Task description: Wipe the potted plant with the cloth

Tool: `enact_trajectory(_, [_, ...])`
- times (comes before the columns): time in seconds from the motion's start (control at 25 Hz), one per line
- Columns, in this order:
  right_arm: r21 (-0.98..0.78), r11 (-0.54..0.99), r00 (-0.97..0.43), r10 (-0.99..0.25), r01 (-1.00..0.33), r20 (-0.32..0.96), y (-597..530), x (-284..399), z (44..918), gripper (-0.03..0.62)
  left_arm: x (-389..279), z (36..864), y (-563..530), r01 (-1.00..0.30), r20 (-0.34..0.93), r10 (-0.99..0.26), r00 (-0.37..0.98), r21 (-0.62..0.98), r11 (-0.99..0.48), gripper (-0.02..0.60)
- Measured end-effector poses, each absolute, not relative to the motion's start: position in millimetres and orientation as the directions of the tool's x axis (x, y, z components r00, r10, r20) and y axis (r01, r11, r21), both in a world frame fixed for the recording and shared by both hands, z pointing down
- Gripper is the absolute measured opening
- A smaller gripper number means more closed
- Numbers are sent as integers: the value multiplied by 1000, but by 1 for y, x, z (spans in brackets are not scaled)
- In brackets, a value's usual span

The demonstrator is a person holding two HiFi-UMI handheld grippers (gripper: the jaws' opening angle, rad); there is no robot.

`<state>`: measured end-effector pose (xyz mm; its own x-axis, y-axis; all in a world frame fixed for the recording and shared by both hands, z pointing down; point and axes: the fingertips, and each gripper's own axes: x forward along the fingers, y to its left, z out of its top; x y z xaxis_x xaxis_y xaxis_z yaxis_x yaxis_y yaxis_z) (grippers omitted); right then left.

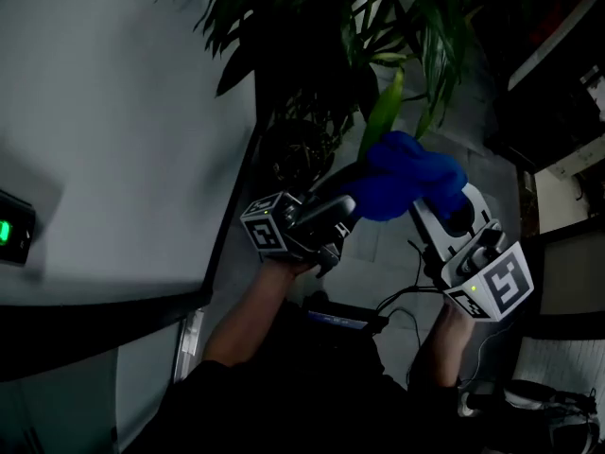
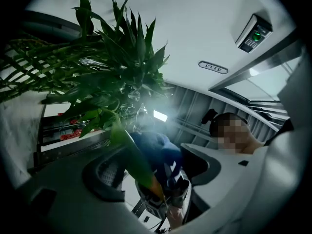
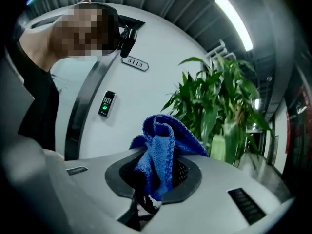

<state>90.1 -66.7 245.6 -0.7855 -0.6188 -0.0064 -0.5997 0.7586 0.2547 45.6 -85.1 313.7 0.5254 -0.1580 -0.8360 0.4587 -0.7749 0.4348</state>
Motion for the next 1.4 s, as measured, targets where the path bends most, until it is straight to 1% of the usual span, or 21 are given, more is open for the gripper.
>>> enact_trajectory(0.08, [281,701,-746,-658,-656,-102,-79,101,219,80,47,312,-85,454,-838,-166,520,436,-778,337])
enact_trajectory(0.16, [264,663,-711,-681,-700,-175,-96,112,202,80,50,310,-86,446,-839,-176,515,437,-781,337])
enact_trajectory(0.32, [211,654,-687,-684,-727,-246,-130,119,190,79,55,304,-87,431,-848,-200,491,436,-790,337])
enact_trajectory(0.44, [208,682,-712,-662,-702,-232,-145,110,204,80,56,302,-86,419,-848,-208,488,436,-796,337])
enact_trajectory(0.64, [171,765,-783,-615,-621,-92,-150,93,267,79,62,300,-81,398,-847,-215,486,434,-808,337])
enact_trajectory(0.72, [138,792,-803,-592,-595,-66,-144,87,286,78,63,299,-80,387,-842,-216,494,436,-813,337])
enact_trajectory(1.0, [26,821,-818,-566,-571,-100,-124,95,300,78,68,301,-78,376,-832,-231,504,452,-809,337])
enact_trajectory(1.4, [-138,825,-803,-566,-549,-187,-106,106,307,78,70,308,-77,390,-840,-230,492,449,-804,347])
